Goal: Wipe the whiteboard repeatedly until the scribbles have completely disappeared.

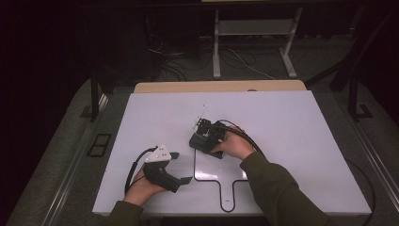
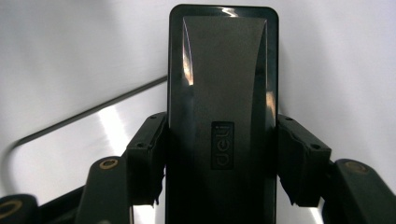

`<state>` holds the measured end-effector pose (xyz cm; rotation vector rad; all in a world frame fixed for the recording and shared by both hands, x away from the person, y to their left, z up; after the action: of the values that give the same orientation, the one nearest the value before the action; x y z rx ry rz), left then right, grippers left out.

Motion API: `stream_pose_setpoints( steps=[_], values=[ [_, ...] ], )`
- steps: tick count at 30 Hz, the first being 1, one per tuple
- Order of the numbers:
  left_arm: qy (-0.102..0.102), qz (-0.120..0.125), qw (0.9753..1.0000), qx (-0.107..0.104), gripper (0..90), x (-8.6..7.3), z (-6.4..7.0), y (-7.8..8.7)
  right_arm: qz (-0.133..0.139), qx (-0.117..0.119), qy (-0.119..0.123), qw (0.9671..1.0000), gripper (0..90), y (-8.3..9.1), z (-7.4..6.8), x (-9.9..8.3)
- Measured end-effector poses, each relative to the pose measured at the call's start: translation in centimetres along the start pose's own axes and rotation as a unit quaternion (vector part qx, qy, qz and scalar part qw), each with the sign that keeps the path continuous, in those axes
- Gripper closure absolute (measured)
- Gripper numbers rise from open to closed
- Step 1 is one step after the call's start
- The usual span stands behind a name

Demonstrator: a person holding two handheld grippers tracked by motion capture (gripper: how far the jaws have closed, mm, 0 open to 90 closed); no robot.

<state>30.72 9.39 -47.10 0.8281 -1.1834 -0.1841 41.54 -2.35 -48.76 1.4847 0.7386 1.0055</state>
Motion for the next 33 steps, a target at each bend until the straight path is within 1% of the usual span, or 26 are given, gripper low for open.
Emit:
stream_pose_setpoints(
  steps=[2,3,5,6,7,8,9,12,14,15,16,18,19,20,22,23,25,26,27,28,29,30,32,33],
  values=[
    [-0.001,0.001,1.0,0.001,0.0,0.0,0.0,0.0,-0.006,0.0,0.012,0.9999,39.0,0.1,-1.1,-0.3],
    [-0.001,0.001,1.0,0.001,0.0,0.0,0.0,0.0,-0.009,-0.006,0.019,0.9998,39.0,0.1,-1.4,-0.4],
    [-0.001,0.0,1.0,0.001,0.0,0.0,0.0,0.0,-0.012,-0.008,0.019,0.9997,38.9,0.1,-1.7,-0.5],
    [-0.002,0.0,1.0,0.001,0.0,0.0,0.0,0.0,-0.01,-0.004,0.016,0.9998,38.9,0.1,-1.5,-0.4],
    [-0.001,0.001,1.0,0.0,0.0,0.0,0.1,0.0,-0.009,-0.006,0.011,0.9999,38.9,0.1,-1.2,-0.2],
    [-0.001,0.002,1.0,0.0,0.0,0.0,0.1,0.0,-0.005,-0.007,0.005,0.9999,38.9,0.0,-0.7,0.0],
    [-0.001,0.002,1.0,0.0,0.0,0.0,0.1,0.0,-0.005,-0.005,-0.004,1.0,38.9,0.0,-0.3,0.1],
    [0.001,0.001,1.0,-0.001,0.0,0.0,0.0,0.0,-0.004,-0.01,-0.019,0.9998,38.9,-0.2,1.1,0.7],
    [0.001,0.002,1.0,-0.001,0.0,0.0,0.0,0.0,-0.003,-0.013,-0.025,0.9996,38.9,-0.2,1.7,1.1],
    [0.001,0.002,1.0,-0.001,0.0,0.0,0.0,0.0,-0.002,-0.016,-0.025,0.9996,38.9,-0.3,2.0,1.2],
    [0.002,0.002,1.0,-0.001,0.0,0.0,0.0,0.0,-0.003,-0.017,-0.029,0.9994,38.9,-0.3,2.1,1.2],
    [0.0,0.002,1.0,-0.001,0.0,0.0,0.0,0.0,-0.003,-0.023,-0.026,0.9994,38.9,-0.3,2.1,1.3],
    [0.0,0.002,1.0,-0.001,0.0,0.0,0.1,0.0,-0.003,-0.03,-0.024,0.9993,38.9,-0.3,2.0,1.2],
    [0.0,0.002,1.0,-0.001,0.0,0.0,0.1,0.0,-0.006,-0.035,-0.021,0.9991,38.9,-0.3,1.8,1.1],
    [0.001,0.002,1.0,-0.001,0.0,0.0,0.0,0.0,-0.01,-0.029,-0.006,0.9995,39.0,-0.3,0.7,1.0],
    [0.001,0.002,1.0,-0.001,0.0,0.0,0.1,0.1,-0.013,-0.032,0.001,0.9994,39.0,-0.2,0.3,0.8],
    [0.001,0.002,1.0,0.0,0.0,0.1,0.0,0.1,-0.012,-0.034,0.007,0.9993,39.0,-0.1,-0.3,0.5],
    [0.001,0.002,1.0,0.0,0.0,0.1,0.0,0.1,-0.011,-0.04,0.004,0.9991,39.0,-0.1,-0.2,0.4],
    [0.0,0.002,1.0,0.001,0.0,0.1,0.1,0.1,-0.012,-0.051,0.004,0.9986,39.0,-0.1,0.1,0.4],
    [0.001,0.002,1.0,0.001,0.0,0.1,0.1,0.1,-0.015,-0.065,0.0,0.9978,39.0,0.0,0.5,0.3],
    [0.0,0.003,1.0,0.001,0.0,0.1,0.2,0.1,-0.016,-0.071,-0.004,0.9974,39.0,0.0,0.9,0.3],
    [0.0,0.003,1.0,0.001,0.0,0.1,0.1,0.1,-0.014,-0.066,-0.014,0.9976,39.0,-0.1,1.1,0.2],
    [0.0,0.002,1.0,0.001,0.0,0.1,0.1,0.1,-0.01,-0.068,-0.019,0.9974,39.0,-0.1,1.7,0.2],
    [0.001,0.002,1.0,0.0,0.0,0.1,0.1,0.1,-0.01,-0.064,-0.022,0.9976,39.0,-0.1,1.8,0.1]
  ],
)
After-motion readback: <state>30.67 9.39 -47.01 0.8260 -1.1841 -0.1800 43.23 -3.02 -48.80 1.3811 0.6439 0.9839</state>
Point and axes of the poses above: each handheld gripper's, and its own axes: y roughly backward along the jaws, x roughly out of its top, z roughly to its right, the point moved 8 cm from there along -y, roughly forward along the jaws, and after that the axes turned 8 degrees about -z, right-handed, at the moved point
